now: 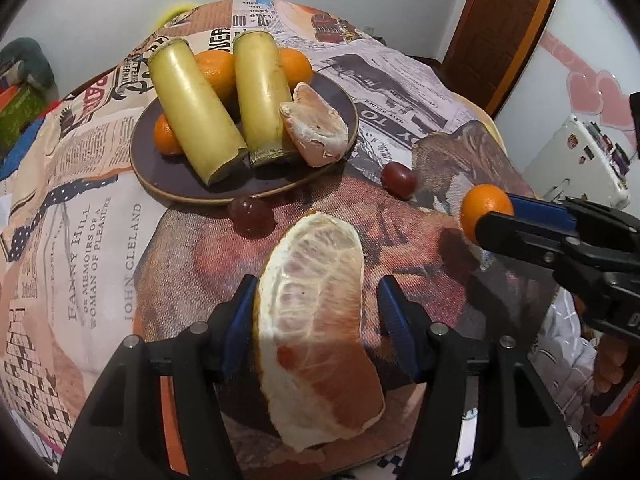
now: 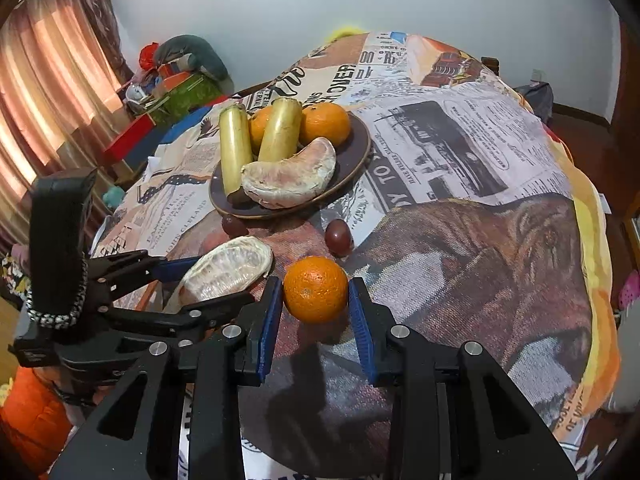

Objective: Organize fruits
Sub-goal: 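Place the pomelo wedge on the plate with the left tool while the right tool places the tangerine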

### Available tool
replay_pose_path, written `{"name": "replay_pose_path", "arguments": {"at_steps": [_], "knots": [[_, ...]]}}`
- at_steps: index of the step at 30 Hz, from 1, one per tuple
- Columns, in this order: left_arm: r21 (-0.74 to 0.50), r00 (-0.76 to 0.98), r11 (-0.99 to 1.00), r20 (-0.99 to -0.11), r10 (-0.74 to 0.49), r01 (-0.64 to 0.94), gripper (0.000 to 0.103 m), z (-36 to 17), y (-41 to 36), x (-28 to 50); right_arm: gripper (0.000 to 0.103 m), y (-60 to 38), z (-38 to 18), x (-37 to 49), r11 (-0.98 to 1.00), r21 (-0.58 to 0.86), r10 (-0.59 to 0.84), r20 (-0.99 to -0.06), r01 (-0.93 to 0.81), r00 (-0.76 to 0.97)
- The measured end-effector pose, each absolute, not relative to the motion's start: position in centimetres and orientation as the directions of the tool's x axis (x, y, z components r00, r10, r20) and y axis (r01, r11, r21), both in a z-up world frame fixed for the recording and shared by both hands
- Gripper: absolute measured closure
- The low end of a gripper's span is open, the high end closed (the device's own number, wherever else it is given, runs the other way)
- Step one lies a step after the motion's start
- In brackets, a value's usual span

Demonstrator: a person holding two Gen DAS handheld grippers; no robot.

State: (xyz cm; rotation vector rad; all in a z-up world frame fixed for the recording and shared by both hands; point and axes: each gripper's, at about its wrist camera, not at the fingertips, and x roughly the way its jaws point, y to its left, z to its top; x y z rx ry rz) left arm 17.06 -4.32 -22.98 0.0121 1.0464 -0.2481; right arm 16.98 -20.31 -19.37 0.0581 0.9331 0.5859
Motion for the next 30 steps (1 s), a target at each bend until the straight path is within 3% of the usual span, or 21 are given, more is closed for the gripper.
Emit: {"name": "replay_pose_path", "arguments": {"at_steps": [2,13,26,28,29,30], "knots": [[-0.083,0.485,0.973,-0.856,-0.180,0.214,0.050,-23.0,-4.5,17.1,0.072,-20.4,-19.3,16.9,0.844,0.297,0.500,-0.738,-0.446,0.454],[-0.156,0.479,0.965,-0.844,-0.241,0.210,0.052,-21.8,-2.7,16.5,0.072,-20.4,-18.6,17.1,0.844,0.292,0.502,-0.726,-0.450,0.470],[-0.154,0.618,0.981,-0.762,-0.193,0.117,0.055,-16.7,1.4,16.4,0.072,-19.7,-17.8,18.3,0.840,0.289,0.510,-0.710,-0.459,0.485],[-0.148,0.630,0.984,-0.755,-0.180,0.103,0.059,-16.3,1.9,16.9,0.072,-19.6,-17.5,18.6,0.839,0.289,0.512,-0.706,-0.462,0.490],[-0.149,0.631,0.984,-0.755,-0.180,0.102,0.071,-16.1,2.2,17.2,0.072,-19.5,-17.4,18.8,0.839,0.288,0.513,-0.703,-0.462,0.492],[-0.155,0.627,0.983,-0.757,-0.185,0.103,0.075,-16.0,2.5,17.5,0.072,-19.5,-17.3,19.0,0.839,0.287,0.513,-0.701,-0.463,0.495]]}}
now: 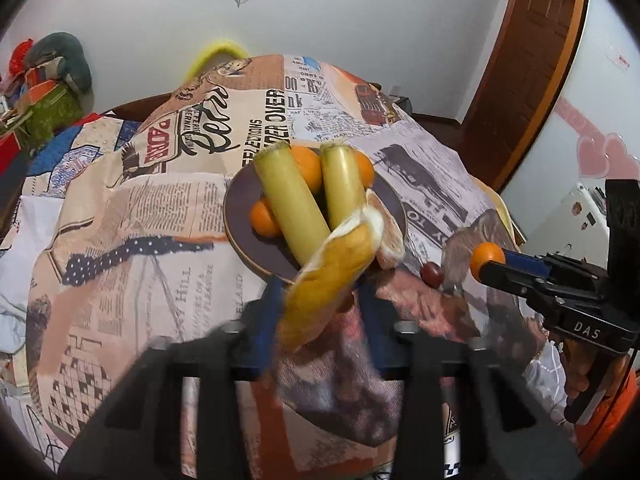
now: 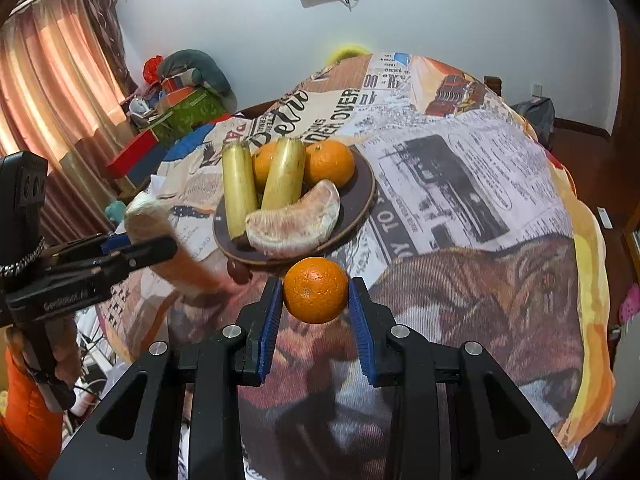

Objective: Organize fruits
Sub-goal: 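Place the pomelo wedge on the plate with the left tool while the right tool places the tangerine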

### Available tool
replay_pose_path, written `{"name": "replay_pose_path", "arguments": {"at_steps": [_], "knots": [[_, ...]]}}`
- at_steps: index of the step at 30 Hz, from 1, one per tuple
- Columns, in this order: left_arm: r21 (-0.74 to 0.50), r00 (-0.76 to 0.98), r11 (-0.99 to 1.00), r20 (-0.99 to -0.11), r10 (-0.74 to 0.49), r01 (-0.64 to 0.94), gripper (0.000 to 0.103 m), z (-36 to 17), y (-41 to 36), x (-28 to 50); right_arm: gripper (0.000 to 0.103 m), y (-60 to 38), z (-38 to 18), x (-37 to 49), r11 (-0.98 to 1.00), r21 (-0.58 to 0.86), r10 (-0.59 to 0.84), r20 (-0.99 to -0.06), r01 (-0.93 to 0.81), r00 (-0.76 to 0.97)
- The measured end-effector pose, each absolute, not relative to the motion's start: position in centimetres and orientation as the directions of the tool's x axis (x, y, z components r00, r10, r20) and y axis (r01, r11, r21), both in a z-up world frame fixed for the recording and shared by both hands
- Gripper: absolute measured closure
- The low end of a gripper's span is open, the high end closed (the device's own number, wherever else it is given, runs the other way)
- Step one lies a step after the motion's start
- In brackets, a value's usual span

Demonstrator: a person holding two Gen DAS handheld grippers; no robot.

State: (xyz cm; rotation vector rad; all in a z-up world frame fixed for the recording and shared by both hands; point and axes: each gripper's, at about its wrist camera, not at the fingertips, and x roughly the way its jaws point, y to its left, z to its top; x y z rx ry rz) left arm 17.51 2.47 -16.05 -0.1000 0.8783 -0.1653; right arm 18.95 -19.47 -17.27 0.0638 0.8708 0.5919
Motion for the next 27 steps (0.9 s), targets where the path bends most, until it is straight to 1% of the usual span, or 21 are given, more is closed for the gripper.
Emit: {"name": "replay_pose_path", "arguments": {"at_steps": [3,6,12,18,25,27], "knots": [[-0.154,0.634,0.984,-0.753,-0.175,0.089,0.079,-16.1,3.0,18.5,0.072,-19.3,-17.0,19.5,0.837,0.289,0.517,-0.696,-0.465,0.499],[-0.156,0.629,0.984,-0.758,-0.175,0.085,0.080,-16.3,3.3,19.2,0.072,-19.0,-17.0,20.1,0.836,0.291,0.520,-0.692,-0.465,0.501],[-0.157,0.648,0.984,-0.741,-0.174,0.085,0.080,-15.7,3.8,19.5,0.072,-18.8,-17.3,21.2,0.835,0.297,0.523,-0.693,-0.464,0.497],[-0.127,0.679,0.988,-0.719,-0.151,0.085,0.080,-14.5,4.2,20.7,0.072,-18.7,-17.6,22.9,0.846,0.289,0.506,-0.698,-0.448,0.507],[-0.121,0.676,0.992,-0.728,-0.112,0.034,0.080,-15.4,5.0,23.8,0.072,-18.1,-17.6,25.3,0.855,0.276,0.491,-0.701,-0.439,0.517],[-0.111,0.691,0.993,-0.716,-0.098,0.026,0.080,-15.6,5.1,24.4,0.072,-17.9,-17.6,25.9,0.857,0.270,0.487,-0.704,-0.440,0.517]]}}
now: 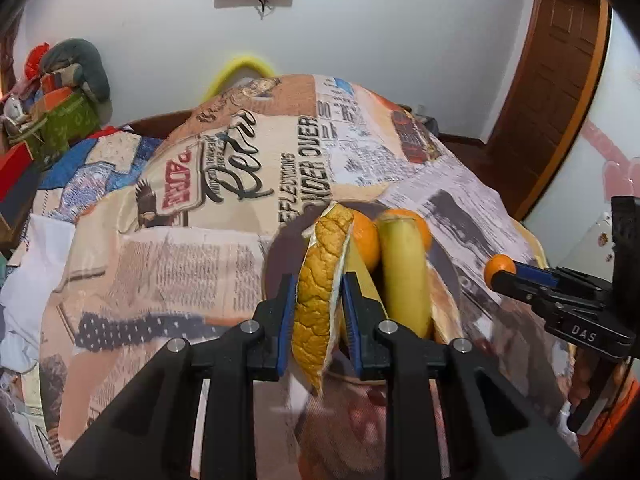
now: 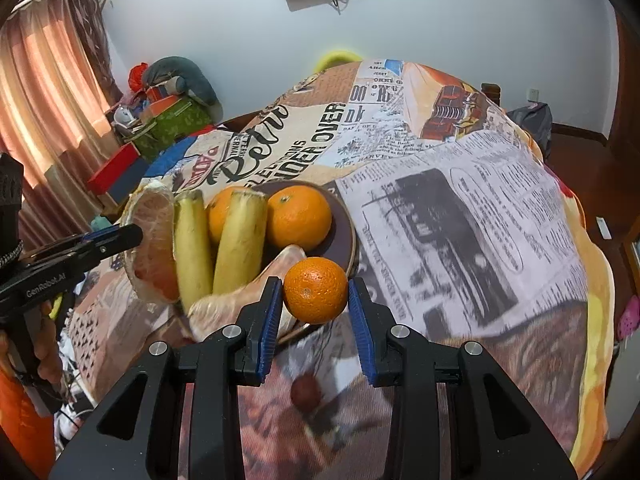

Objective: Organize fruits
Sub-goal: 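Place the pomelo wedge on the plate with the left tool while the right tool places the tangerine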

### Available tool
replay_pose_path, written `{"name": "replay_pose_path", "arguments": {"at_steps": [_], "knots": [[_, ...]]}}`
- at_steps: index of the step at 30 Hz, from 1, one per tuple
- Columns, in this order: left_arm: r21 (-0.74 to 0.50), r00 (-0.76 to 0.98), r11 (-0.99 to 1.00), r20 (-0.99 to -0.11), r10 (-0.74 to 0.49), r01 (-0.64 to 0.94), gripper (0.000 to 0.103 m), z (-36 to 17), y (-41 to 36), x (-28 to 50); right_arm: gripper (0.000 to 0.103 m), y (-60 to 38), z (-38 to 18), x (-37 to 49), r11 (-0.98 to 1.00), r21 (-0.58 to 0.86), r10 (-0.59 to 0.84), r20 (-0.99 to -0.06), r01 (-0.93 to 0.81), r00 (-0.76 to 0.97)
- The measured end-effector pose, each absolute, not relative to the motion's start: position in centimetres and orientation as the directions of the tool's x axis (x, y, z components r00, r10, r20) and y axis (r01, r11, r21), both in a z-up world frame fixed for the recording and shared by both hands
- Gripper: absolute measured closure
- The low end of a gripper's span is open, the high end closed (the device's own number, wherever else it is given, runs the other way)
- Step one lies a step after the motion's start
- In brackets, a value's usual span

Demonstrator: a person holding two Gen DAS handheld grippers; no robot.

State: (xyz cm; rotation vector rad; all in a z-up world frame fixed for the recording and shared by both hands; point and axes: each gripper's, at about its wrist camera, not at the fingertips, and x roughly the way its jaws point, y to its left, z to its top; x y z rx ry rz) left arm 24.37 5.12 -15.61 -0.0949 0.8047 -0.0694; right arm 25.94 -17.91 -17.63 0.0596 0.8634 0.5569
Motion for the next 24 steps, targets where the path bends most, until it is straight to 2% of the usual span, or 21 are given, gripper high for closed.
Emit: {"name": "replay_pose_path", "arguments": {"at_steps": [5,16,24], "knots": [[-0.083,0.729,0.996,-0.679,-0.087,0.042,0.078,-15.7,5.0,25.0,0.072,-17.2,-18.2,27.5,0.861,0.253,0.473,-0.718,-0.442,0.510],[-0.106,0.728,0.994,-0.681,-0.085,0.016,0.070,-16.9,6.2,25.5,0.072,-16.1,-19.3,29.3,0.859,0.237,0.463,-0.738,-0.453,0.491],[-0.098,0.701,0.995,-0.711,-0.057,-0.019,0.058,-18.3,6.6,26.3,0.072,-15.7,-19.8,30.2,0.862,0.230,0.452,-0.753,-0.451,0.478]]}}
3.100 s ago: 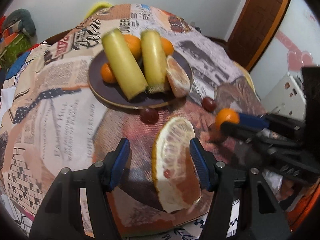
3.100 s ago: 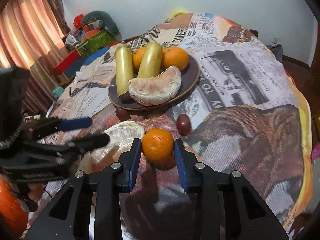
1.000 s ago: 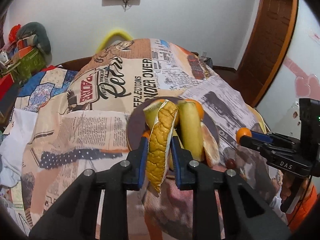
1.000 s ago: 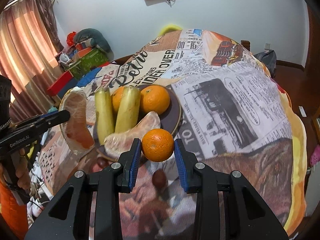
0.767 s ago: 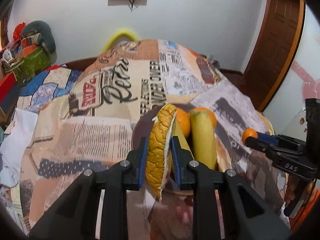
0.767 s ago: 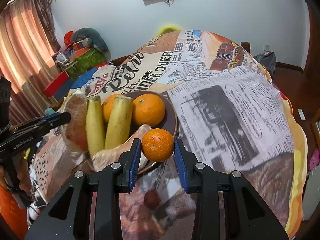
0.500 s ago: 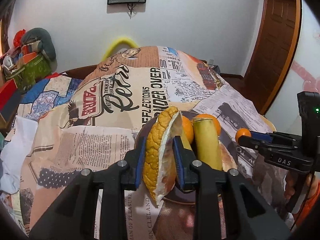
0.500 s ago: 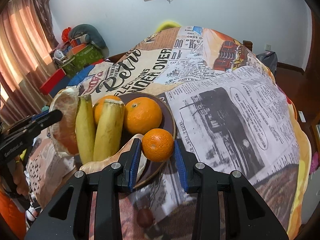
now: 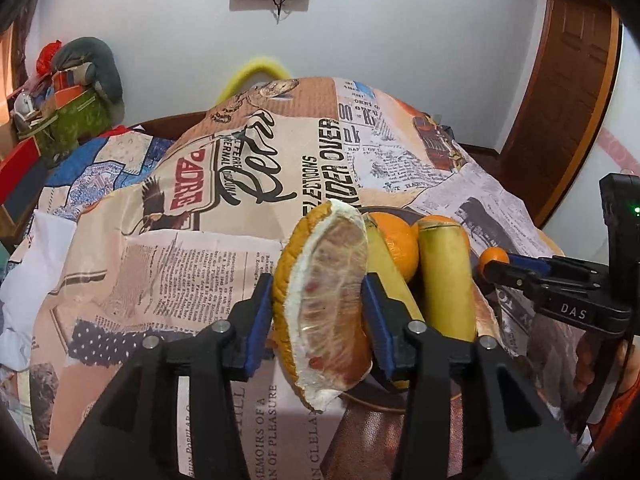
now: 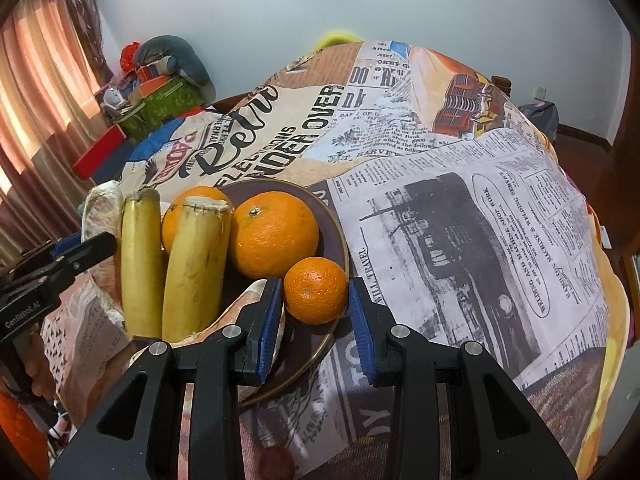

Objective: Organize fruits
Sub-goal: 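Place the pomelo wedge on the plate with the left tool while the right tool places the tangerine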

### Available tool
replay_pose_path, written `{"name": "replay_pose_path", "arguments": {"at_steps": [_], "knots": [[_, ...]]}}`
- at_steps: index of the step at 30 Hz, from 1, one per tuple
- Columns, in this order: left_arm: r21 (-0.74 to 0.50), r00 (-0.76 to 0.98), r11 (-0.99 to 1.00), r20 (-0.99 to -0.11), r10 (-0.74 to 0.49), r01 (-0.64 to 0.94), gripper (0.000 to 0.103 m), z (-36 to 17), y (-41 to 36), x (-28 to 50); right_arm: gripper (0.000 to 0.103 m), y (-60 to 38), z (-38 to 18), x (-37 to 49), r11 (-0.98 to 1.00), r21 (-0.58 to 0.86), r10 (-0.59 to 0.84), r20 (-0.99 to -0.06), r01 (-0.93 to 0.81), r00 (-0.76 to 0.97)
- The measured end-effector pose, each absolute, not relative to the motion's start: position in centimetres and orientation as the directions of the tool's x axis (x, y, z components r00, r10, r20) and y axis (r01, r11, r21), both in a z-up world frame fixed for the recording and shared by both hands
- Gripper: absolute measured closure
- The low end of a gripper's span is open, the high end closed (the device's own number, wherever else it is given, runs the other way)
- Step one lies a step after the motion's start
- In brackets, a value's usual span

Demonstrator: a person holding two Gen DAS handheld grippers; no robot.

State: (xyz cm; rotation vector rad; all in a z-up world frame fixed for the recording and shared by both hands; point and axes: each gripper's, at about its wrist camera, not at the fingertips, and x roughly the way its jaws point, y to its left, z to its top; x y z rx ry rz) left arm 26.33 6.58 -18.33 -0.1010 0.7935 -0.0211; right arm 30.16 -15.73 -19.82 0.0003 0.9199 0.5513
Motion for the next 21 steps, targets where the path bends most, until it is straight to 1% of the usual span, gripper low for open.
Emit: {"name": "replay_pose_path", "arguments": {"at_steps": [7,9,11,14,18,21], "knots": [[-0.157,0.696,0.987,-0.706,-0.128,0.023,0.053,-18.6,6.4,26.6,0.072,-15.4,-20.2,31.2,0.864,0.232,0.446,-0.764,-0.446,0.466],[-0.154,0.683,0.987,-0.717,-0.139,0.039,0.042,-18.8,5.9,26.9,0.072,-15.3,-20.3,31.4,0.863,0.239,0.450,-0.766,-0.446,0.460],[-0.129,0.678,0.991,-0.725,-0.123,0.041,0.035,-19.1,5.2,27.2,0.071,-15.2,-20.4,31.5,0.862,0.240,0.450,-0.767,-0.446,0.457],[-0.109,0.681,0.993,-0.725,-0.108,0.042,0.034,-19.1,4.6,27.3,0.071,-15.1,-20.4,31.5,0.862,0.237,0.449,-0.768,-0.449,0.456],[-0.113,0.675,0.993,-0.730,-0.110,0.040,0.034,-19.1,4.7,27.5,0.071,-15.2,-20.5,31.7,0.860,0.243,0.452,-0.771,-0.450,0.449],[-0.099,0.671,0.994,-0.735,-0.099,0.038,0.032,-19.0,4.7,27.5,0.064,-15.2,-20.4,31.7,0.855,0.248,0.458,-0.773,-0.455,0.440]]}}
